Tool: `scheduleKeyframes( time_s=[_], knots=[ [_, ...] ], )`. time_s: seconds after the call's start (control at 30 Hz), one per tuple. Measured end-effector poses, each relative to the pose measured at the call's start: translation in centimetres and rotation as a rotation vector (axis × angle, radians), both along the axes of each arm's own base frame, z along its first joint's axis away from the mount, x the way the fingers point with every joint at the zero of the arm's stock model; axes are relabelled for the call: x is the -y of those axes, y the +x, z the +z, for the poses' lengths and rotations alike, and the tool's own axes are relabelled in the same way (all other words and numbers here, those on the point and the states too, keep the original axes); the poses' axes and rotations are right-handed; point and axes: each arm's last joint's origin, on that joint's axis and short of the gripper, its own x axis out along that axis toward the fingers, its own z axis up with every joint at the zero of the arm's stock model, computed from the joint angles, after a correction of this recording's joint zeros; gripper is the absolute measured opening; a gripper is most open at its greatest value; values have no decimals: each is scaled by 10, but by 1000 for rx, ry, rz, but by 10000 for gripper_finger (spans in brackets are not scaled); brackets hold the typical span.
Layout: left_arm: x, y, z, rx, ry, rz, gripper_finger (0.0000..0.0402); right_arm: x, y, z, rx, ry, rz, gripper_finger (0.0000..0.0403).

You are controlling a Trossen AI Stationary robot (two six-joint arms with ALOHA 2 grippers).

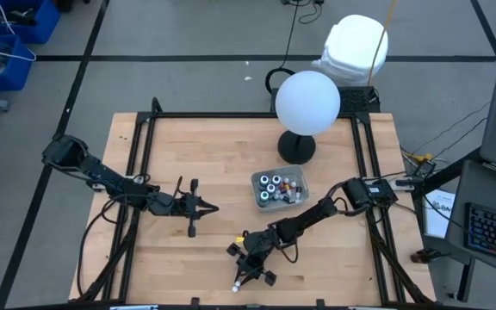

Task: Pick & Place food coloring
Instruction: Put the blue food coloring bottle into the gray bin

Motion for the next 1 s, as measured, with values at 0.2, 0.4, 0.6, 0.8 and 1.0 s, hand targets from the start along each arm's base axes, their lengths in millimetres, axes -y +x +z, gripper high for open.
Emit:
scheduleKeyframes(
  time_s=[0.2, 0.4, 0.6, 0.8, 1.0],
  knots=[
    [0, 0, 0, 0, 3, -1, 21, 0, 1, 2, -5, 6, -36, 96],
    [0, 0, 0, -1, 3, -1, 21, 0, 1, 4, 6, 13, -36, 108],
    [0, 0, 0, -1, 3, 0, 21, -2, 0, 4, 7, 14, -31, 109],
    [0, 0, 0, -1, 16, -3, 21, -6, -2, 4, 12, 11, -18, 109],
    [0, 0, 0, -1, 16, -3, 21, -6, -1, 5, 14, 16, -21, 109]
  ],
)
